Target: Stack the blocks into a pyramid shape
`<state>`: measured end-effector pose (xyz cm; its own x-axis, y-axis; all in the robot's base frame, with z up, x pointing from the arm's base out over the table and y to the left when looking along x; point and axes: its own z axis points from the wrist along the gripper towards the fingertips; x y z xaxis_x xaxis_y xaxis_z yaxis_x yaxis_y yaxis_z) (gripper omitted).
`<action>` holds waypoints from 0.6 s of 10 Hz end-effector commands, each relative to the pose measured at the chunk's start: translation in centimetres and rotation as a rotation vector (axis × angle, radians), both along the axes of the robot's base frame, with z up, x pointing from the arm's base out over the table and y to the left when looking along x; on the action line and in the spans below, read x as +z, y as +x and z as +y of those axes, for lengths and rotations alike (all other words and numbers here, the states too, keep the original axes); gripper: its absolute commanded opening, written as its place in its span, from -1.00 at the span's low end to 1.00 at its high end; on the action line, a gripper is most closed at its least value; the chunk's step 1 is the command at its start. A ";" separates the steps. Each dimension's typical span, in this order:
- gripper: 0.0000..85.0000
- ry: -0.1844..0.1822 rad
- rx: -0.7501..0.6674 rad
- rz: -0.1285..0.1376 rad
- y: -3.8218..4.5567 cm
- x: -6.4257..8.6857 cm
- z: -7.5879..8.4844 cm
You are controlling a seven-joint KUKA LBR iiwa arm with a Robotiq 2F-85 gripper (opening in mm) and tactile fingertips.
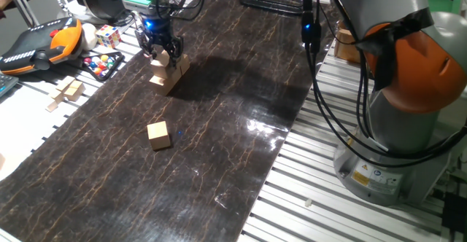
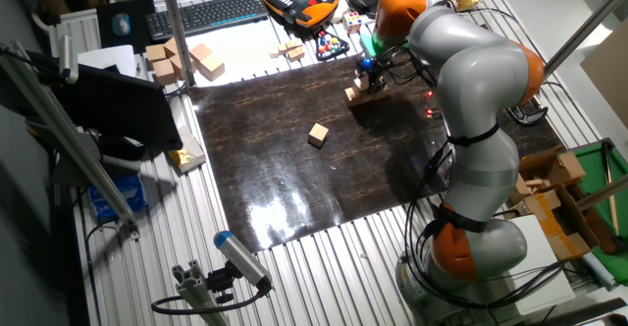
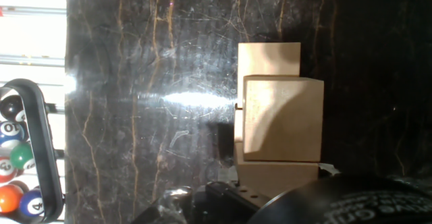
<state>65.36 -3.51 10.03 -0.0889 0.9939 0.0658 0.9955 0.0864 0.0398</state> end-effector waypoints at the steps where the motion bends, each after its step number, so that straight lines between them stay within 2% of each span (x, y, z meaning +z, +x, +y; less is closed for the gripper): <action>1: 0.36 0.000 -0.001 0.000 -0.01 0.0 0.0; 2: 0.58 0.000 -0.002 0.000 -0.01 0.0 0.0; 6: 0.56 0.008 0.004 -0.002 -0.01 -0.1 0.1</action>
